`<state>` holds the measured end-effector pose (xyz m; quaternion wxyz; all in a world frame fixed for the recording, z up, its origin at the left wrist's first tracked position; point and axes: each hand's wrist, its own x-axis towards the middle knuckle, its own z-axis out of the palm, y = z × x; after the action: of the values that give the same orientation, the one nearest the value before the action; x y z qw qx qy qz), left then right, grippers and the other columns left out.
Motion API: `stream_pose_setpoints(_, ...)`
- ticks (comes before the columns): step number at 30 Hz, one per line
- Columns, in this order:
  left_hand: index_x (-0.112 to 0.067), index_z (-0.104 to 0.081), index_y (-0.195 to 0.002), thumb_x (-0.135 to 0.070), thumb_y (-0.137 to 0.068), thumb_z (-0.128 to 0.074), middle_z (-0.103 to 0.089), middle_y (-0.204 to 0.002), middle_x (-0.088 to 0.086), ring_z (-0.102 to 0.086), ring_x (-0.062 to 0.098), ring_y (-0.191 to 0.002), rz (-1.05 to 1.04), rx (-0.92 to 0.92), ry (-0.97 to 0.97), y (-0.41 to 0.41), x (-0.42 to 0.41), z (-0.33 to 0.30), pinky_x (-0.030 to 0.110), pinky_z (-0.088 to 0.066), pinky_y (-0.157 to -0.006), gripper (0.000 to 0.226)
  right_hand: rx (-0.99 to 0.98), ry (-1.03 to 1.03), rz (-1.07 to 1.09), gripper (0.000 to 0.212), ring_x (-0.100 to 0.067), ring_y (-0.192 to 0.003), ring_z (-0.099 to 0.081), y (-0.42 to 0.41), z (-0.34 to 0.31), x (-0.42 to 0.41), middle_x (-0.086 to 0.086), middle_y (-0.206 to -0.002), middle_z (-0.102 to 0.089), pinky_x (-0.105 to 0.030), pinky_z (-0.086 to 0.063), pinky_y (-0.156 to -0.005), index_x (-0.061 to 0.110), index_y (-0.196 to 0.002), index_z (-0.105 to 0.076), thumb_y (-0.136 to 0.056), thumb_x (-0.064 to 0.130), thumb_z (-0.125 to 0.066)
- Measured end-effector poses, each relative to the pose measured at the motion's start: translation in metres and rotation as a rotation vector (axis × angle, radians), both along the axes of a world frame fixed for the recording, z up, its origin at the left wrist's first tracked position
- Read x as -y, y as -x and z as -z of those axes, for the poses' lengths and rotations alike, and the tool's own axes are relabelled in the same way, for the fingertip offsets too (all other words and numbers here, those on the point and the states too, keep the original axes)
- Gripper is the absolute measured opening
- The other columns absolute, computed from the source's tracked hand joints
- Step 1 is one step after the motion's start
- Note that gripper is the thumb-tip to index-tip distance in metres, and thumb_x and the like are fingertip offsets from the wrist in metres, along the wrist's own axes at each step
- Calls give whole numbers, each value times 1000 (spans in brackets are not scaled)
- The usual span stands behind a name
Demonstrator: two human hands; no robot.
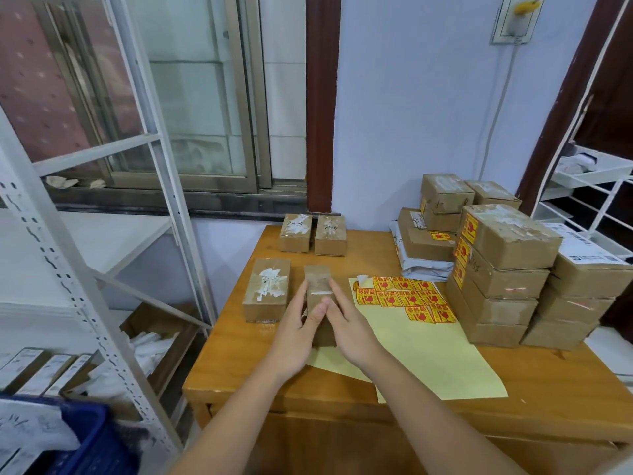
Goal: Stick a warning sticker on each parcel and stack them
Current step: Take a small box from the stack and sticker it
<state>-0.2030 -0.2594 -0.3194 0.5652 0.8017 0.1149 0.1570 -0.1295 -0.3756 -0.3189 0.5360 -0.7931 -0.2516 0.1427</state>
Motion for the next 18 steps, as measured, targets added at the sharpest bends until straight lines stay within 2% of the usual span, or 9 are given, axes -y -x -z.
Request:
stream_pose_setpoints(2, -34, -20, -162, -64, -95, -50, -26, -166, -16, -25, 1, -148, -1, -7, -24, 1, -1, -5, 26, -24, -120, 79, 7, 9, -22, 56, -11, -147, -33, 0, -4, 5, 13, -162, -32, -34, -28, -121, 45, -159, -18, -106, 54, -34)
stream_pose_setpoints(5, -34, -29, -159, -54, -98, -59, -34, -158, -22, -31, 4, -148, -11, 6, -115, 6, -4, -19, 33, -30, -121, 72, 121, 64, -52, 59, -4, -146, -27, 0, -13, 20, 14, -163, -27, -28, -25, -119, 38, -160, -18, -105, 54, -34)
stream_pose_setpoints(7, -35, -33, -157, -44, -101, -61, -34, -159, -20, -31, 4, -148, -47, 24, -242, 11, -5, -30, 31, -30, -120, 64, 276, 129, -22, 59, -5, -149, -23, -3, -16, 35, 14, -164, -25, -32, -23, -123, 33, -160, -22, -106, 51, -37)
stream_pose_setpoints(10, -35, -40, -153, -39, -103, -57, -33, -161, -19, -29, 3, -147, -71, 39, -465, 17, 2, -48, 28, -26, -118, 53, 433, 240, 74, 52, -7, -148, -28, -19, -14, 65, 13, -160, -33, -32, -27, -122, 31, -156, -35, -106, 36, -47)
stream_pose_setpoints(13, -35, -41, -153, -42, -104, -52, -31, -161, -20, -29, 4, -147, 14, 45, -664, 18, 25, -61, 30, -25, -122, 51, 527, 444, 94, 49, -13, -147, -33, -32, -4, 93, 8, -159, -37, -33, -32, -117, 29, -152, -42, -104, 31, -53)
stream_pose_setpoints(15, -33, -40, -154, -43, -105, -50, -29, -162, -18, -33, 8, -145, 95, 56, -754, 14, 43, -62, 31, -25, -122, 52, 533, 547, 71, 54, -15, -147, -32, -35, 3, 107, 7, -161, -33, -34, -34, -116, 29, -154, -38, -102, 34, -55)
stream_pose_setpoints(18, -30, -37, -156, -43, -105, -47, -29, -164, -12, -23, 8, -150, 200, 39, -860, 1, 68, -53, 28, -19, -122, 54, 530, 615, 81, 61, -16, -149, -28, -35, 12, 126, 7, -164, -26, -34, -33, -118, 28, -157, -31, -102, 37, -55)
